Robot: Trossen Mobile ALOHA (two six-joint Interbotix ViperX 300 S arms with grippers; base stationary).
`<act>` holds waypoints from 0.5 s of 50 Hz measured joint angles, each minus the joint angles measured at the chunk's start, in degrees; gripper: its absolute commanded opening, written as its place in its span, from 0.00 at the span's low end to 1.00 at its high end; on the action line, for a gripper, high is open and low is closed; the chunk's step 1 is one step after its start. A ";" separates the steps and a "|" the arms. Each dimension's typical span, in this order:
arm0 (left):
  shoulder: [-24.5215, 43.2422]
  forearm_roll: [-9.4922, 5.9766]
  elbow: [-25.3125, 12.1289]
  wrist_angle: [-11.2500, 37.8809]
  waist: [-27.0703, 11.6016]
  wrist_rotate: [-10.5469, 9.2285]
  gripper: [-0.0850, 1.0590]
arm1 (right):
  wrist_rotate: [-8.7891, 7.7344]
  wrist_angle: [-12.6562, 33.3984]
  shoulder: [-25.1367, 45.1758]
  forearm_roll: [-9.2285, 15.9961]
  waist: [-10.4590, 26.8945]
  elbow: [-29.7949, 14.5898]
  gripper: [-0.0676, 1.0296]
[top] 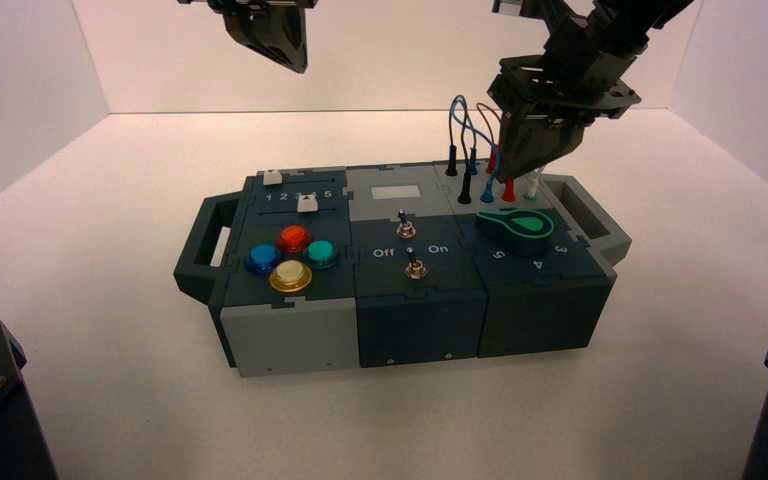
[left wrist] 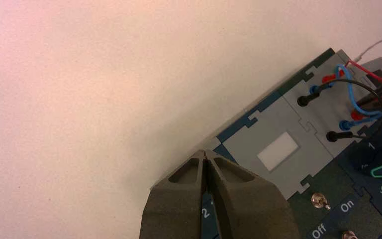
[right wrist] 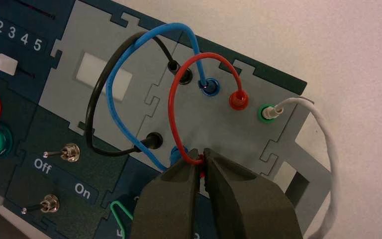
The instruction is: Insert the red wire.
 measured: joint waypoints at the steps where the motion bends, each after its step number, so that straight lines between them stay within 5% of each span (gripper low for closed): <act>1: 0.00 0.00 0.00 0.00 0.00 0.00 0.05 | 0.00 0.00 0.00 0.00 0.00 0.00 0.04; 17: -1.05 -0.09 0.00 0.00 0.44 0.00 0.05 | 0.26 1.93 -3.25 -0.53 0.00 1.41 0.06; 25: -1.41 -0.09 0.00 0.00 1.14 0.00 0.05 | 1.14 4.04 -3.16 -0.62 -0.18 0.79 0.17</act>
